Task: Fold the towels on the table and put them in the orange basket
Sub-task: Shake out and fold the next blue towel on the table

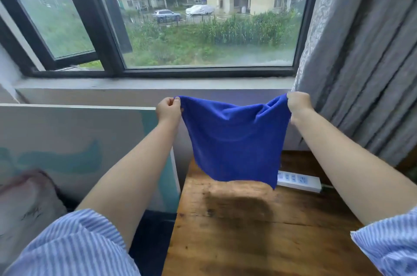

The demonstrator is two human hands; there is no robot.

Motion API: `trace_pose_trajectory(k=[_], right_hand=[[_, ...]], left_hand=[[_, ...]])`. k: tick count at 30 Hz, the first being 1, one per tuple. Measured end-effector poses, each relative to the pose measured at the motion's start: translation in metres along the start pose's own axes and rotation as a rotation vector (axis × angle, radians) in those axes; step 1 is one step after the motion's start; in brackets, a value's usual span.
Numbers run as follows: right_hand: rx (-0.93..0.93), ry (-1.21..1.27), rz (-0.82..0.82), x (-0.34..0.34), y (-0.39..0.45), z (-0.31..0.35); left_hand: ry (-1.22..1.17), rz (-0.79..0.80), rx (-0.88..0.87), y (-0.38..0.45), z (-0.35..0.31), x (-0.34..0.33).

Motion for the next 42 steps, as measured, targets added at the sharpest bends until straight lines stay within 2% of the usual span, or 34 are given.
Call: trace_pose_trajectory(k=[3, 7, 9, 12, 16, 19, 22, 25, 28, 34, 38, 42], right_hand=[[0.075, -0.092, 0.097, -0.014, -0.002, 0.003], [0.062, -0.317, 0.119, -0.017, -0.017, -0.039], [-0.027, -0.374, 0.148, -0.012, -0.024, -0.075], [-0.237, -0.579, 0.285, -0.003, -0.043, -0.143], [-0.520, -0.660, 0.424, 0.017, -0.090, -0.234], [-0.677, -0.791, 0.426, 0.033, -0.120, -0.288], [-0.715, -0.916, 0.424, 0.047, -0.140, -0.316], [-0.647, -1.018, 0.405, 0.057, -0.149, -0.322], [-0.596, -0.936, 0.359, 0.061, -0.160, -0.327], [-0.650, -0.848, 0.302, 0.057, -0.192, -0.356], [-0.726, -0.870, 0.143, 0.059, -0.203, -0.378], [-0.642, -0.692, -0.027, 0.061, -0.204, -0.384]], left_hand=[[0.043, 0.016, -0.043, 0.003, 0.003, 0.000], [0.364, 0.099, -0.008, -0.002, 0.039, 0.001], [0.543, 0.193, 0.042, -0.014, 0.063, 0.001], [0.801, 0.341, 0.167, -0.038, 0.113, 0.002], [0.992, 0.496, 0.334, -0.084, 0.183, 0.007], [1.094, 0.633, 0.478, -0.117, 0.231, 0.014], [1.200, 0.753, 0.593, -0.141, 0.265, 0.026], [1.189, 0.726, 0.613, -0.148, 0.279, 0.039], [1.158, 0.645, 0.589, -0.153, 0.289, 0.049], [1.138, 0.736, 0.697, -0.184, 0.321, 0.063], [1.101, 0.750, 0.742, -0.197, 0.334, 0.069], [1.026, 0.666, 0.722, -0.199, 0.342, 0.076]])
Point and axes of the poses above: each hand's wrist, its own y-axis towards the middle knuckle, its own x-axis out of the back of the hand, z = x × y, the point moved 4 cm from there along y, towards the middle knuckle, and after that the axes turned 9 degrees about z, right-handed, at the moved point
